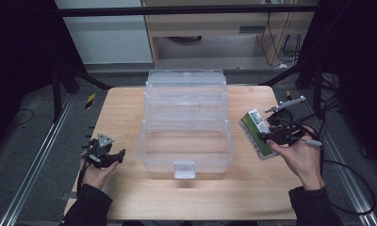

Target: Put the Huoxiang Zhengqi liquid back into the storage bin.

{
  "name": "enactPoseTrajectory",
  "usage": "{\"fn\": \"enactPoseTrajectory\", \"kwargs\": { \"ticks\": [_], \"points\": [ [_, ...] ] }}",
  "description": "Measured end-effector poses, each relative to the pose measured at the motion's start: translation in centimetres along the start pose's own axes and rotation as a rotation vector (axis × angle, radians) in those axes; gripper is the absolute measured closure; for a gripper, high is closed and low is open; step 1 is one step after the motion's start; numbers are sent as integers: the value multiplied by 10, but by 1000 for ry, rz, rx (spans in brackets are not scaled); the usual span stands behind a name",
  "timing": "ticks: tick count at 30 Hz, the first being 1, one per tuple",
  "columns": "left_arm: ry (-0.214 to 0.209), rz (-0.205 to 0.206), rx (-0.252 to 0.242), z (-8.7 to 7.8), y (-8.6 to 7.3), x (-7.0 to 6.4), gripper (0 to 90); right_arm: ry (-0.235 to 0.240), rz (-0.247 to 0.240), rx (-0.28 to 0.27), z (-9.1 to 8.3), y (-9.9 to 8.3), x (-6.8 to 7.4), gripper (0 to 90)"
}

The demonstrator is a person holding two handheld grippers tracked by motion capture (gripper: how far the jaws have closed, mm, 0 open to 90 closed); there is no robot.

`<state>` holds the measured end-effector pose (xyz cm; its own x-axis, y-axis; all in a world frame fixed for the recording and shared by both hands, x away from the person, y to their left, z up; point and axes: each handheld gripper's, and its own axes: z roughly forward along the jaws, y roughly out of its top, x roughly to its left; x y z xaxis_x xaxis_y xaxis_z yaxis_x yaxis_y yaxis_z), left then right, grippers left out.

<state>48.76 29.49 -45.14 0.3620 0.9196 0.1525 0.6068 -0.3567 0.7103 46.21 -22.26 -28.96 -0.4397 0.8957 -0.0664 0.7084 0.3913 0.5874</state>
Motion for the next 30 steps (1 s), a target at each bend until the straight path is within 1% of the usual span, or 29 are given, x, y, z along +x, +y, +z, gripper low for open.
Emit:
{"fn": "enactPoseTrajectory", "kwargs": {
  "ticks": [3,7,13,16,20,25,30],
  "points": [
    [-1,0,1,0,0,0,382,8,-17,6,-1,5,2,641],
    [1,0,0,0,0,0,382,17,-34,-4,-2,11,6,641],
    [-1,1,2,0,0,0,381,38,-94,-19,-6,19,12,643],
    [-1,1,1,0,0,0,381,46,-131,-32,-7,23,15,644],
    [-1,1,1,0,0,0,381,66,-178,-34,-8,30,18,644],
    [-1,-2,4,1,-1,1,381,102,-247,-30,-6,37,22,644],
    [-2,-1,3,1,-1,1,381,170,-287,-27,-4,43,25,644]
  ]
}}
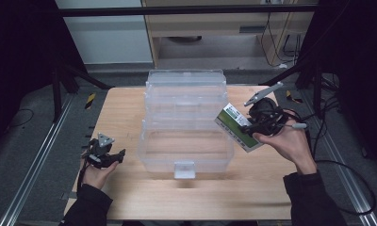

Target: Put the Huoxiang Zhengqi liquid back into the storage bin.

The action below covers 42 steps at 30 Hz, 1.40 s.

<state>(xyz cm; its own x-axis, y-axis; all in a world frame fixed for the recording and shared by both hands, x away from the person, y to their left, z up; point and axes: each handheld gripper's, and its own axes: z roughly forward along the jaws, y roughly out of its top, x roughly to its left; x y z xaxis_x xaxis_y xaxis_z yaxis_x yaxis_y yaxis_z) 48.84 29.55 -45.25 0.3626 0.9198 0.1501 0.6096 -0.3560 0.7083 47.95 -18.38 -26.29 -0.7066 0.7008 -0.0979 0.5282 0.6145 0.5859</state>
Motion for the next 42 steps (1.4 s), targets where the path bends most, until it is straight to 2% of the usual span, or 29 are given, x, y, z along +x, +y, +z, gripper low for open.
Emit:
{"fn": "enactPoseTrajectory", "kwargs": {
  "ticks": [5,10,16,21,28,34,42],
  "points": [
    [-1,2,3,1,0,0,380,76,-30,-2,4,6,0,644],
    [-1,1,3,1,0,0,380,124,-66,-22,10,12,3,644],
    [-1,1,4,1,0,0,380,137,-122,-23,16,22,5,644],
    [-1,1,6,1,0,1,380,166,-156,-22,23,30,5,644],
    [-5,2,6,2,0,0,380,186,-222,5,34,37,4,643],
    [-3,2,7,2,0,1,380,217,-303,29,45,41,7,642],
    [-5,4,9,3,-1,1,379,261,-386,67,58,47,7,641]
  ]
}}
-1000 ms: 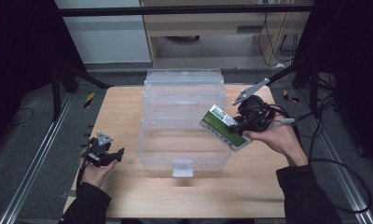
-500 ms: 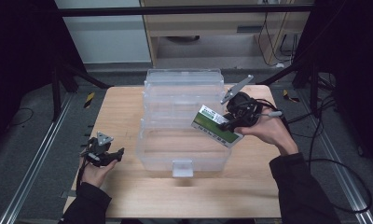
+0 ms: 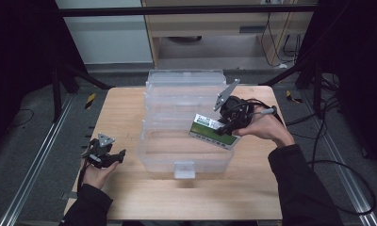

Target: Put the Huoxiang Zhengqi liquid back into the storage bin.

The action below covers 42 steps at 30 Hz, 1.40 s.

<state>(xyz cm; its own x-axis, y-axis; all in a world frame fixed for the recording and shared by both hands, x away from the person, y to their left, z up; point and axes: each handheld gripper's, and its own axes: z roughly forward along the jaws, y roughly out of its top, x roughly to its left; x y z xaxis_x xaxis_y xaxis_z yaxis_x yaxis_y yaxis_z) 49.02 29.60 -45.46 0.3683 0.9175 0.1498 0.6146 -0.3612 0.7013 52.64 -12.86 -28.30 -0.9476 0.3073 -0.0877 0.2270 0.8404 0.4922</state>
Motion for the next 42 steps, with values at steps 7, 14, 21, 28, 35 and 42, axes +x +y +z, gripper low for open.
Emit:
{"fn": "enactPoseTrajectory", "kwargs": {
  "ticks": [7,14,21,28,35,42],
  "points": [
    [1,2,4,1,0,0,380,60,-76,34,12,2,-2,641],
    [1,2,7,2,-1,0,379,98,-128,70,23,3,-2,641],
    [0,3,8,3,-1,0,379,113,-180,121,35,5,-1,641],
    [0,2,8,3,-1,0,379,134,-206,149,45,6,0,642],
    [1,4,9,3,-1,0,378,141,-220,170,52,5,1,641],
    [1,6,9,3,-1,0,378,149,-236,183,58,4,2,641]
  ]
}}
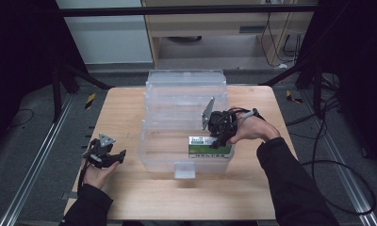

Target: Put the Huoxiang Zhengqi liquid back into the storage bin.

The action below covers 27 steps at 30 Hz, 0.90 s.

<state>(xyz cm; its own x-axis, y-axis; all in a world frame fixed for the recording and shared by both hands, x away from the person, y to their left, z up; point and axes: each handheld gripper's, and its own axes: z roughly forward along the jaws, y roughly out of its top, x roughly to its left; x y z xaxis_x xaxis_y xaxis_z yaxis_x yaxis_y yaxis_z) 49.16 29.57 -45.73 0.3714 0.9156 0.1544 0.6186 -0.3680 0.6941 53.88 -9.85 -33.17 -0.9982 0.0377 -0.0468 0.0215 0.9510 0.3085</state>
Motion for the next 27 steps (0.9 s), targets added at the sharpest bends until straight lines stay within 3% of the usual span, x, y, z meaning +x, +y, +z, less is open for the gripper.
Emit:
{"fn": "enactPoseTrajectory", "kwargs": {
  "ticks": [27],
  "points": [
    [-2,7,5,1,0,-2,377,-8,-8,35,29,-4,3,633]
  ]
}}
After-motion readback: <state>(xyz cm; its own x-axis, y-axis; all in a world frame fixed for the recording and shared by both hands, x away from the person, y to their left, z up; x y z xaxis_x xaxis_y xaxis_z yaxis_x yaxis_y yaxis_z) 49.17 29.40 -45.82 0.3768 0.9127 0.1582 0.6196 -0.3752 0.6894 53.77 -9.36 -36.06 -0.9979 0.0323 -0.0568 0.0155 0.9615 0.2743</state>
